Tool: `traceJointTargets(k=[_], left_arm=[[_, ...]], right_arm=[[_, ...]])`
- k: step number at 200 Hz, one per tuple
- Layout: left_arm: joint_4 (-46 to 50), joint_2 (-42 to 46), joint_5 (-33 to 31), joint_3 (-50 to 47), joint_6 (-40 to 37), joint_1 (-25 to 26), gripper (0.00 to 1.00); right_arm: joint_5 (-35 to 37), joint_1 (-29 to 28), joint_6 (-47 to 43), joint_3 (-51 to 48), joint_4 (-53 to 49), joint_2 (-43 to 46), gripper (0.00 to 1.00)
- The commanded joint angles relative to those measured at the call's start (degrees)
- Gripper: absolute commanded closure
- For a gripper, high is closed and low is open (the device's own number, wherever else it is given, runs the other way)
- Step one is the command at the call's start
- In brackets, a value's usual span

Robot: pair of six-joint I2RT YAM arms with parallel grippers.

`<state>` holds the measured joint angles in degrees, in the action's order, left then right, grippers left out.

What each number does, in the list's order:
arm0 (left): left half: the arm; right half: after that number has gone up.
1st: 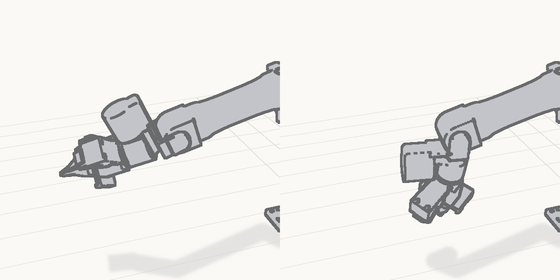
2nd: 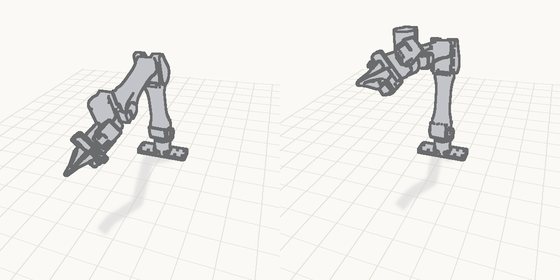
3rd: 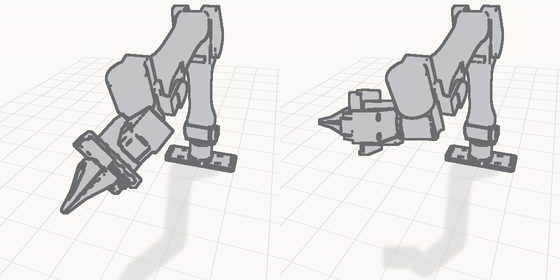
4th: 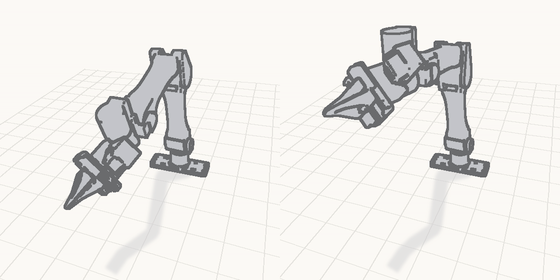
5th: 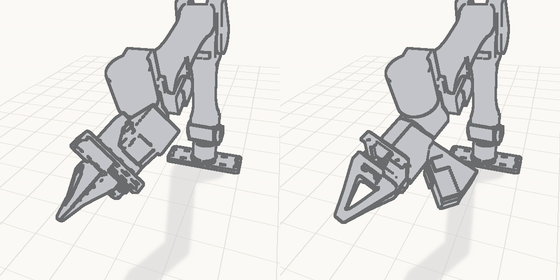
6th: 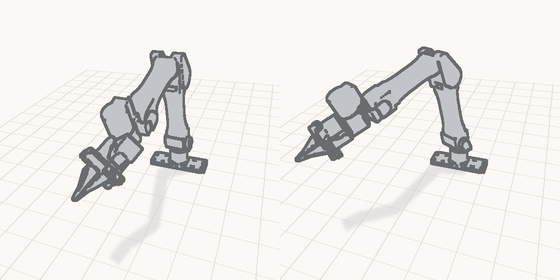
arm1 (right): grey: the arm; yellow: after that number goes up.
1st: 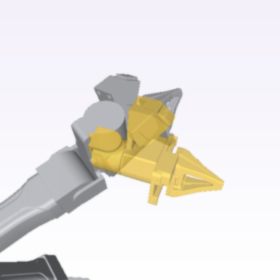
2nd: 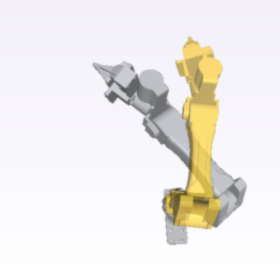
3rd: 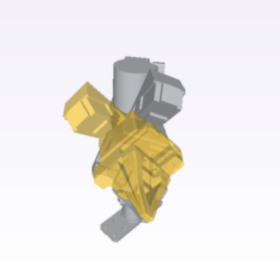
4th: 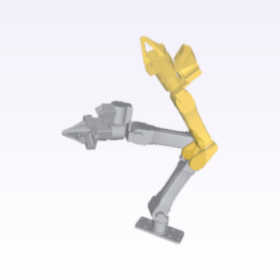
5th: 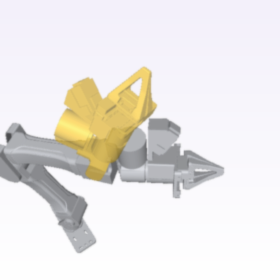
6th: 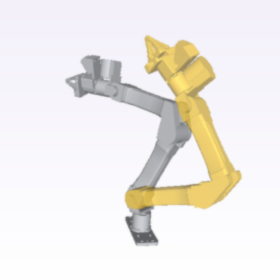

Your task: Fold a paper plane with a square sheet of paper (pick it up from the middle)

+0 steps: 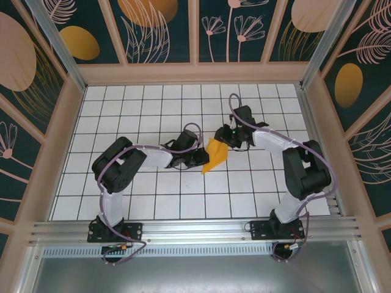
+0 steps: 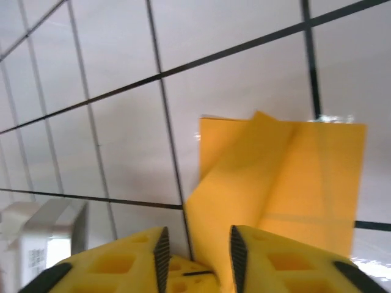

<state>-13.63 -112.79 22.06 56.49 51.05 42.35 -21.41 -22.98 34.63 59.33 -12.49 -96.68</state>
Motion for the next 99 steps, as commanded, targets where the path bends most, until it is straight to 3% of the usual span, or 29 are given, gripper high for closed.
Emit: traceJointTargets(k=[1,34,99], left_arm=[[7.78,-3.97,-2.6,0.54,-1.68,0.14,0.91],[8.37,-4.06,-2.73,0.74,-1.76,0.19,0.92],[8.97,-4.27,-2.9,0.76,-1.58,0.13,0.95]], right_arm=[[-4.62,-1.02,-3.4,-2.48,2.77,-0.6,0.78],[-5.96,-2.63,-3.62,-3.17,3.72,-4.27,0.93],[-6.81,-2.2,-3.43,-5.51,6.29,-8.67,0.98]])
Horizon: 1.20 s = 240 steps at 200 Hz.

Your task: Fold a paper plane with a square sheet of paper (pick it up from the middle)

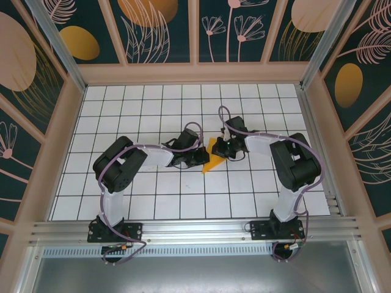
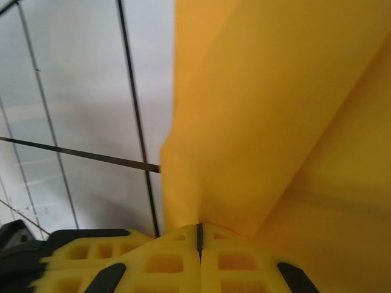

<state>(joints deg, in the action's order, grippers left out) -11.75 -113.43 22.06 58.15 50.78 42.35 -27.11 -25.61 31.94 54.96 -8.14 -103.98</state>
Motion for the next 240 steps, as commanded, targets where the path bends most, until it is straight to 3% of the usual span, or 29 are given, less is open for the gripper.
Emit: traceJointTargets(k=[1,240], left_arm=[[7.09,-3.6,-2.9,-0.92,-1.35,0.12,0.94],[10.87,-3.91,-2.21,-1.35,-3.09,0.19,0.94]], right_arm=[[-1.06,0.49,-0.74,-1.24,1.96,-1.43,0.98],[-4.36,12.02,-9.85,5.89,4.72,-8.48,0.98]])
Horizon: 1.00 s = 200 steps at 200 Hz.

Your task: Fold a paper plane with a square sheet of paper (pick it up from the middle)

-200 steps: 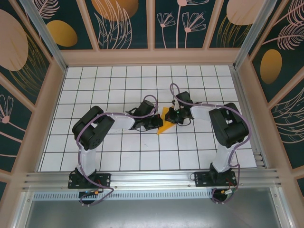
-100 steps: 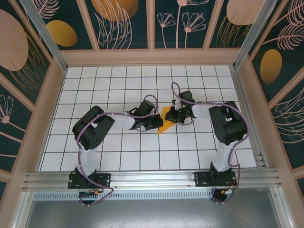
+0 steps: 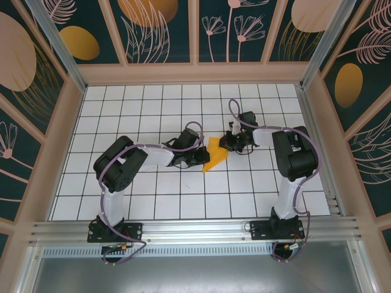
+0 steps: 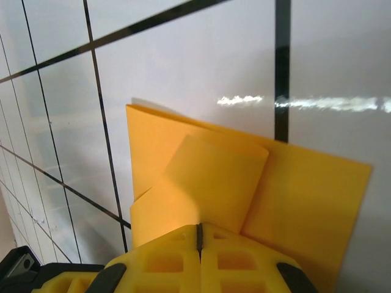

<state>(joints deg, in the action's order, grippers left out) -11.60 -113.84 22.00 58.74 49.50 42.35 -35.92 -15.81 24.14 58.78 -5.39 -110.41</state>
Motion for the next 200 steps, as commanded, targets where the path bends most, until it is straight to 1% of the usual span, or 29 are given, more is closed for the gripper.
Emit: traceJointTargets(k=[1,74,112,129,161,174,200], left_arm=[[10.72,-3.54,-2.14,-1.95,-1.83,0.23,0.94],[10.8,-3.55,-1.96,-1.79,-1.9,0.24,0.93],[10.91,-3.21,-1.97,-1.41,-2.12,0.27,0.93],[10.72,-3.05,-2.05,-1.28,-2.12,0.25,0.93],[10.56,-2.96,-1.96,-0.31,-1.95,0.18,0.93],[10.5,-2.96,-1.96,0.05,-1.88,0.26,0.93],[10.02,-2.64,-2.35,0.17,-1.65,0.27,0.93]], right_arm=[[4.45,2.3,-2.06,2.14,1.96,-2.07,0.98],[6.77,5.32,-1.44,5.49,1.68,-3.88,0.97],[7.83,6.68,-1.81,8.02,-0.01,-4.34,0.97],[8.55,6.96,-1.41,8.08,-0.34,-2.3,0.97],[9.15,6.1,-0.94,5.44,-0.71,5.69,0.95],[8.7,4.93,-0.64,3.82,-1.18,8.09,0.95],[8.83,0.45,1.69,-0.58,-0.6,10.37,0.95]])
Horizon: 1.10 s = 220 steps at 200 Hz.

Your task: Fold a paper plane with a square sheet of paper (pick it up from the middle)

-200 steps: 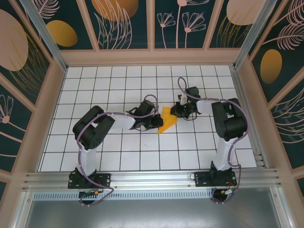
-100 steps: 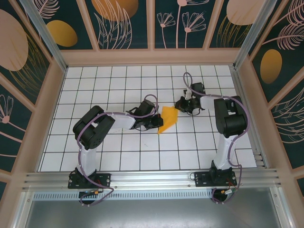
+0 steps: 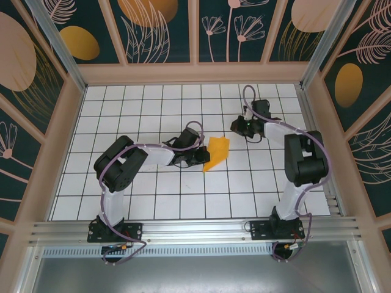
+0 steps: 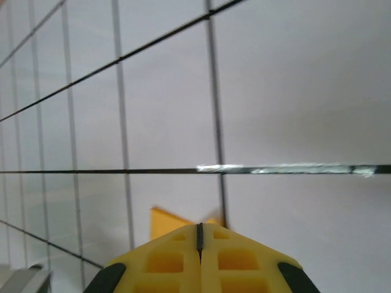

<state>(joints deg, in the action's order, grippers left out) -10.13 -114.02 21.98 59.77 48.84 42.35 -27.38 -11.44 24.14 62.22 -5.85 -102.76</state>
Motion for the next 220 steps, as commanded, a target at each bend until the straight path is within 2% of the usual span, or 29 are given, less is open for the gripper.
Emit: traceJointTargets(k=[1,31,53,92,130,183,220], left_arm=[[8.55,-2.45,-2.36,-0.87,-0.97,0.23,0.93],[8.25,-2.18,-2.55,-0.79,-0.68,0.2,0.93],[8.13,-2.07,-2.64,-0.62,-0.67,0.19,0.93],[7.94,-1.6,-2.54,-0.39,-0.49,0.22,0.93],[7.93,-0.57,-2.29,0.29,-0.58,0.25,0.92],[5.91,3.65,-1.24,3.98,-0.99,0.18,0.79],[4.95,3.74,-1.06,4.83,-0.98,0.13,0.77]], right_arm=[[0.25,-4.11,1.87,-4.2,0.0,2.78,0.95],[-0.66,-9.66,4.82,-7.65,2.07,2.8,0.95],[-2.58,-11.1,6.64,-9.4,4.32,1.6,0.95],[-5.59,-11.43,7.15,-9.66,6.04,-1.63,0.96],[-4.58,-11.43,6.98,-9.52,5.13,-4.15,0.96],[-1.89,-11.17,7.06,-10.93,3.84,-6.25,0.97],[-1.3,-11.06,7.41,-11.37,4.0,-6.48,0.97]])
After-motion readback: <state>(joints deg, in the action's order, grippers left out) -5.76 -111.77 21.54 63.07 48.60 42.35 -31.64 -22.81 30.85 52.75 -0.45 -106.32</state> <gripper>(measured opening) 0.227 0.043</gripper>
